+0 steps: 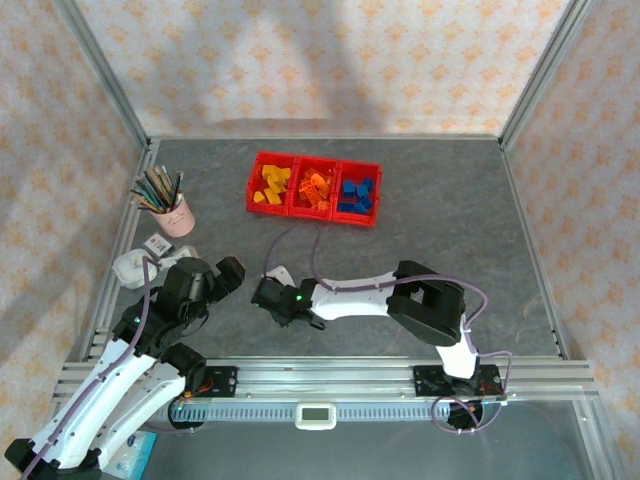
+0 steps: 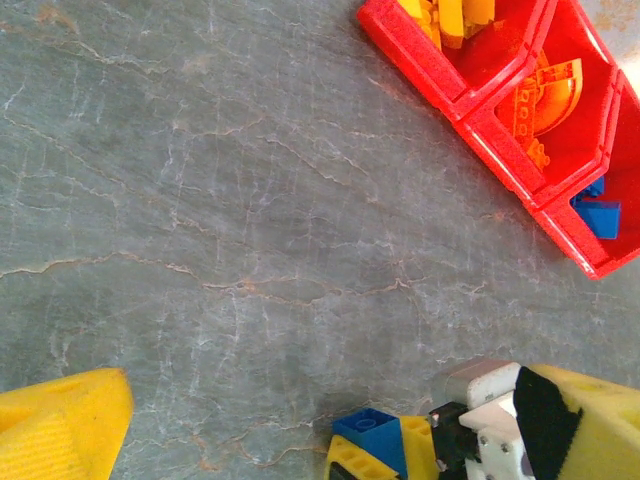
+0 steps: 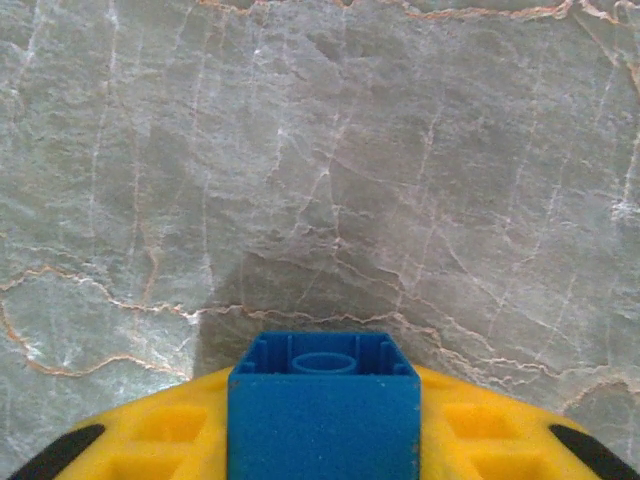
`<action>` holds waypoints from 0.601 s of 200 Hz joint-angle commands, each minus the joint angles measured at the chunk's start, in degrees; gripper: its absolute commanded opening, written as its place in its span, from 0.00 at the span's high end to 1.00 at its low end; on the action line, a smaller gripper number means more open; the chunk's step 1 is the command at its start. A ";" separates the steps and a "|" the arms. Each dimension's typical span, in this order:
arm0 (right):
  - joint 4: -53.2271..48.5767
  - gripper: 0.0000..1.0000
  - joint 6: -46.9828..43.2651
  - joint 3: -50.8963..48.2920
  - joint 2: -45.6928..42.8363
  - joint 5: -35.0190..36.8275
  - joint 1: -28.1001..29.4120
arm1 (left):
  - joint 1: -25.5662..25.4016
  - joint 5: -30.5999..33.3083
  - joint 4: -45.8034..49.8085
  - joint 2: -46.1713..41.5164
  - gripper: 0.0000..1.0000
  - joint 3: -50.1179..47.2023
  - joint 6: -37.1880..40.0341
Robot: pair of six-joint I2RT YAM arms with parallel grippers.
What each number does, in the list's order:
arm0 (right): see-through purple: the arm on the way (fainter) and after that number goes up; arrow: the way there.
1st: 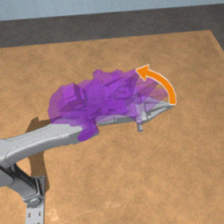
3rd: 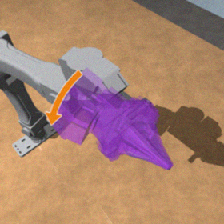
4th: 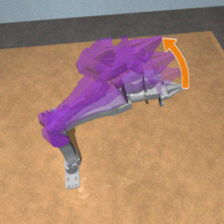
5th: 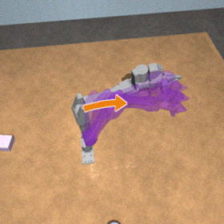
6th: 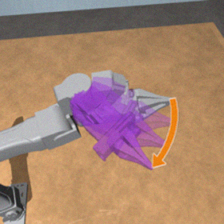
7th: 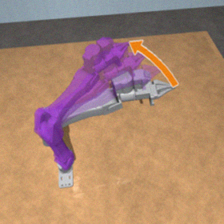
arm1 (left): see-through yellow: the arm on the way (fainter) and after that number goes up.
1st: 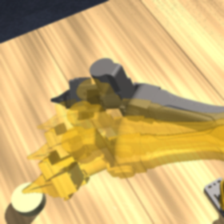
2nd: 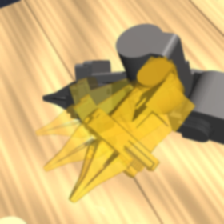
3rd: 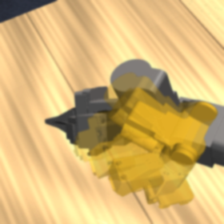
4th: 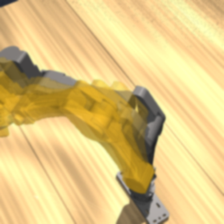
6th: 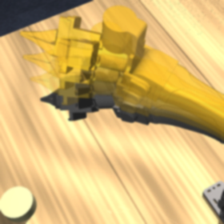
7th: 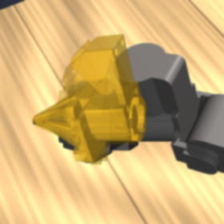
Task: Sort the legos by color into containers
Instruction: Pick up the lego from the bottom-center of the table, then place the lego in the container.
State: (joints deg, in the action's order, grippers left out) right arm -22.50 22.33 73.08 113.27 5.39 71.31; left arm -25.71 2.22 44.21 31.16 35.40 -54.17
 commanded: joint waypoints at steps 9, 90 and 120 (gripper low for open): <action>-1.49 0.68 1.85 1.63 -2.21 0.08 -0.85 | 0.52 0.56 -1.32 0.98 0.01 0.26 0.79; -4.64 0.69 3.62 2.41 -12.85 0.00 -9.75 | 0.53 -4.51 -13.42 10.90 0.01 4.48 6.23; -5.25 0.68 2.84 2.87 -15.86 -0.17 -17.22 | 0.50 -5.73 -19.16 15.69 0.01 6.27 8.39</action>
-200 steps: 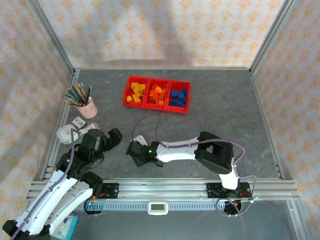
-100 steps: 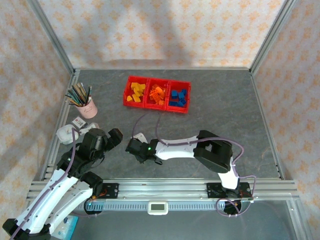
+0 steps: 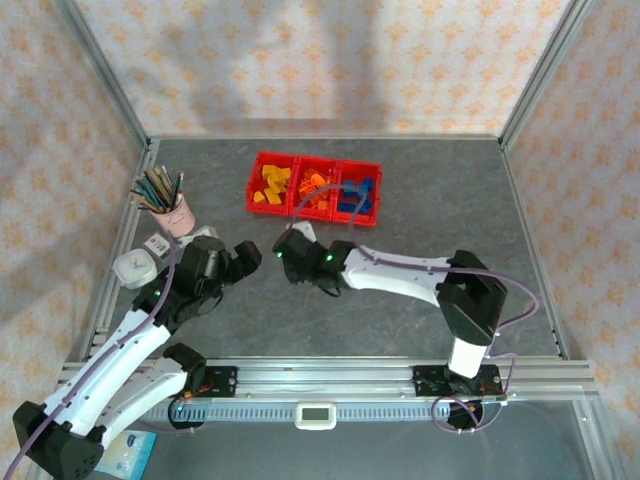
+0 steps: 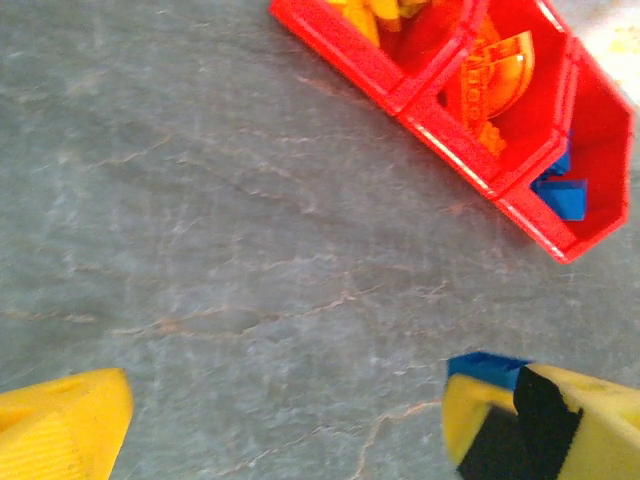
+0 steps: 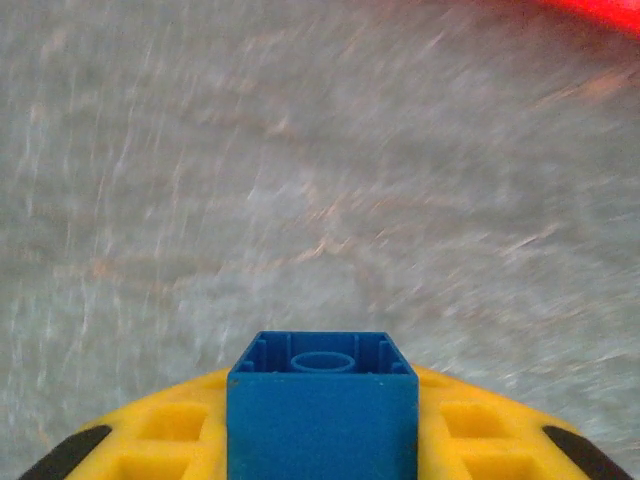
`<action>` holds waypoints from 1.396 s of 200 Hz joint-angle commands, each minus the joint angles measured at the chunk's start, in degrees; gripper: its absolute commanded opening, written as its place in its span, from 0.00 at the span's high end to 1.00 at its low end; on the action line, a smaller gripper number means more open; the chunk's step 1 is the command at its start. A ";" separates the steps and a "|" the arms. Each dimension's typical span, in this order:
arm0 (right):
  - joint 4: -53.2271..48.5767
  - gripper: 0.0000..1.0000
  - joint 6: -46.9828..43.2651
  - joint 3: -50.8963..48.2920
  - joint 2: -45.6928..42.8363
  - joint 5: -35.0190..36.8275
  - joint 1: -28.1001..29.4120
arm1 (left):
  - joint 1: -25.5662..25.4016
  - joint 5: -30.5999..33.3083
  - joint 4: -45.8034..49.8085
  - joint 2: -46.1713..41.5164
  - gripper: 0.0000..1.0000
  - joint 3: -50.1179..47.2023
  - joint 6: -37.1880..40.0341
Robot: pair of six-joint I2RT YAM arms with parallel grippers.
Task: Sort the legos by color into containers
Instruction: Place the lego in the container.
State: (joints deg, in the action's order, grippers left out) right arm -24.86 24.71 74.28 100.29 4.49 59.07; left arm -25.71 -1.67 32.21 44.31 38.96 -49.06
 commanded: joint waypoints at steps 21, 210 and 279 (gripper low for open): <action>-2.80 0.68 0.35 3.46 -2.91 -0.44 -11.49 | 0.49 -1.76 -10.83 6.72 0.01 4.47 4.77; -4.98 0.48 -8.96 36.83 24.57 0.34 -33.04 | 3.65 -3.17 -22.24 25.71 0.01 13.74 9.59; 0.94 0.31 -8.36 23.62 8.33 -5.39 -33.05 | 5.45 -0.35 -21.02 22.18 0.01 11.56 10.09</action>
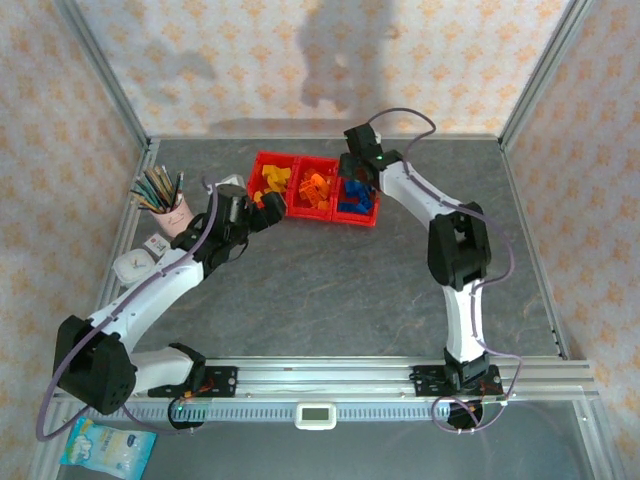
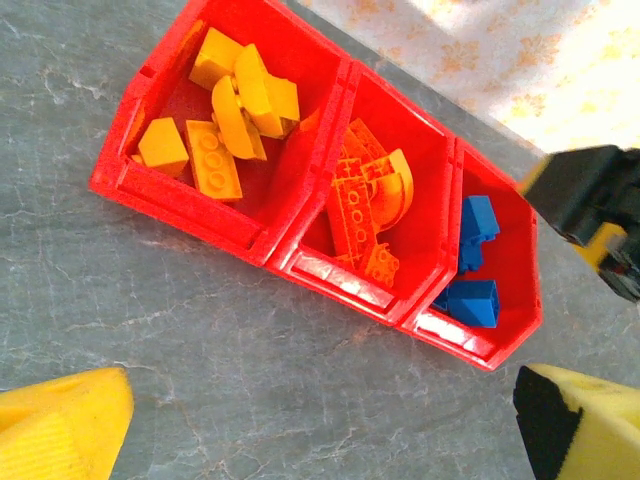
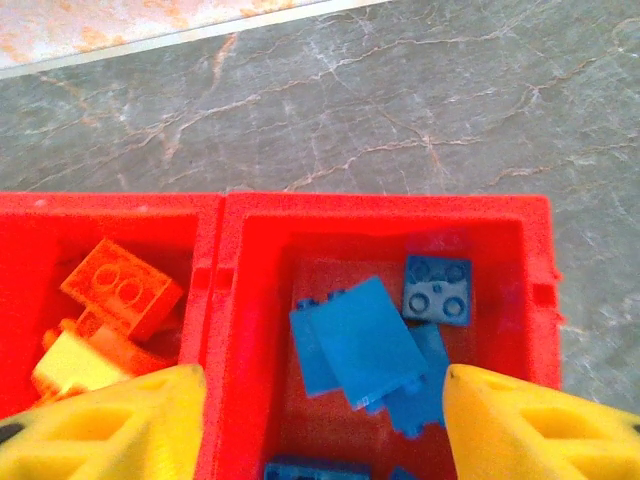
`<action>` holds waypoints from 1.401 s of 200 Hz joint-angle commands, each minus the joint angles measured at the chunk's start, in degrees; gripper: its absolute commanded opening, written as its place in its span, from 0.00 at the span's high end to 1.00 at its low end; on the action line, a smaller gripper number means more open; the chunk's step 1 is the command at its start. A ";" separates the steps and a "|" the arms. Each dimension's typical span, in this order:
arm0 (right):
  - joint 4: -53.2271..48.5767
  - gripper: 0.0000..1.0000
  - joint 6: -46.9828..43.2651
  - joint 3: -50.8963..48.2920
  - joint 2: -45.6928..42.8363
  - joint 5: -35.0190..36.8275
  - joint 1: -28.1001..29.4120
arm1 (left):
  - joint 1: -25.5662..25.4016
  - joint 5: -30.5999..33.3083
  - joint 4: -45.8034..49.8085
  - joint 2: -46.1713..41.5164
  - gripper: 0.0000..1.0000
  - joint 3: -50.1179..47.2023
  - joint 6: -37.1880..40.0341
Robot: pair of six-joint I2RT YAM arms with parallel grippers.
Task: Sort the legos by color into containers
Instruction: Place the lego in the container, then reset both arms
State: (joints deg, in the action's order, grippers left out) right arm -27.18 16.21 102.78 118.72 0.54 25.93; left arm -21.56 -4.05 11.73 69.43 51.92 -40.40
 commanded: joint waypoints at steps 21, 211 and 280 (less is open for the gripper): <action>6.68 0.18 0.50 -13.96 -18.11 0.47 0.00 | 2.93 5.73 1.07 -6.20 0.01 -3.18 2.83; 87.64 0.00 -17.90 -83.41 -31.96 4.85 -22.77 | 19.38 16.37 -87.75 12.21 0.00 -42.65 38.59; 96.43 0.00 -18.36 -88.95 -31.81 -0.13 -23.91 | 21.30 11.27 -86.79 18.23 0.00 -39.59 38.14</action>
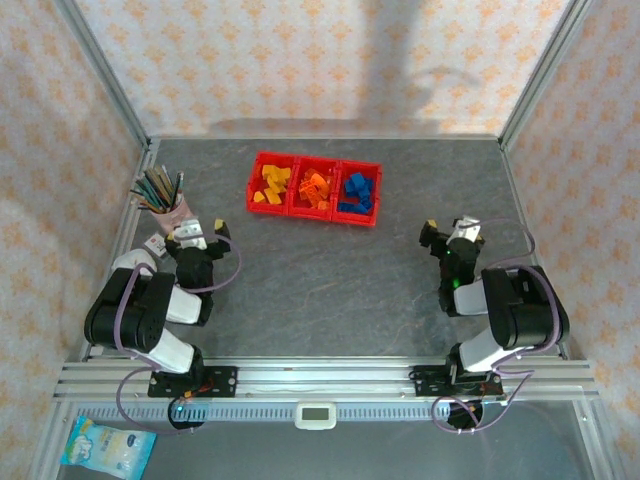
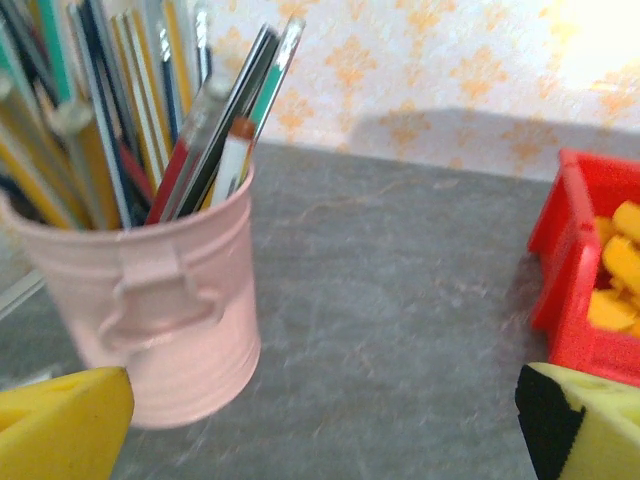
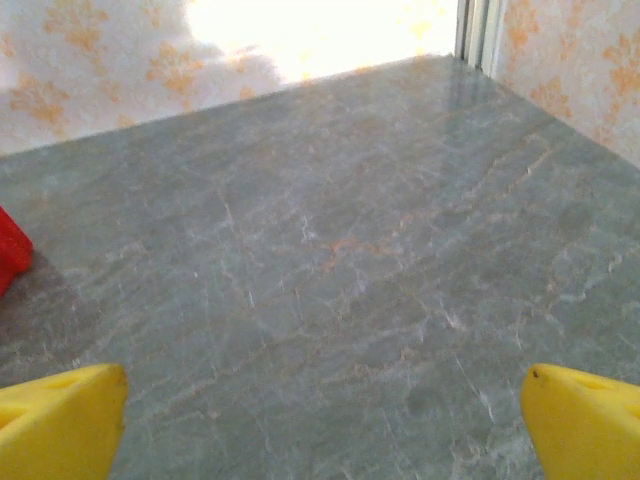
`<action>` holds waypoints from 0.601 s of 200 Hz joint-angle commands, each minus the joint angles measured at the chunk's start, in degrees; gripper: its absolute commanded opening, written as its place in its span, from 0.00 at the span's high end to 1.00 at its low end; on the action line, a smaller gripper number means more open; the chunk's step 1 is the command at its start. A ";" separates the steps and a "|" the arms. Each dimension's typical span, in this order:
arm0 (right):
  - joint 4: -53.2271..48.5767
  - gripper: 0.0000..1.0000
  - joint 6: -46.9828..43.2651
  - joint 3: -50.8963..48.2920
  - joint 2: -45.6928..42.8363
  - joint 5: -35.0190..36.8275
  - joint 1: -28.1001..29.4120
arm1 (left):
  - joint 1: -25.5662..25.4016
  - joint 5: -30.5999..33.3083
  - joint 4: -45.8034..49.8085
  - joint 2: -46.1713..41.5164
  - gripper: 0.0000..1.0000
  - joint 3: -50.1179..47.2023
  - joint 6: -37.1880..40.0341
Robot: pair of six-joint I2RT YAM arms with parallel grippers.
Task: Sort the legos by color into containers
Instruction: Reset both arms
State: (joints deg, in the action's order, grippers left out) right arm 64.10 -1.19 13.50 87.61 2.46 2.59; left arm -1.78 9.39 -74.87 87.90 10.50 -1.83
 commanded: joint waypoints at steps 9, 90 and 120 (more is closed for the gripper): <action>7.07 0.00 -1.18 -0.55 -0.51 -1.95 -0.44 | 1.52 -2.09 -1.43 0.12 0.00 1.54 -0.29; 5.73 0.00 -1.18 0.12 -0.60 -2.10 -0.39 | 1.17 -2.36 -0.89 -0.01 0.00 1.71 0.16; 5.12 0.00 -1.18 0.62 -0.23 -2.19 -0.39 | 1.17 -2.36 -1.03 0.07 0.00 1.65 0.16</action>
State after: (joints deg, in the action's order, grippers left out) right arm 67.09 -1.43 13.50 87.53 0.38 2.42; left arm -0.71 7.88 -74.89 87.90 11.64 -1.83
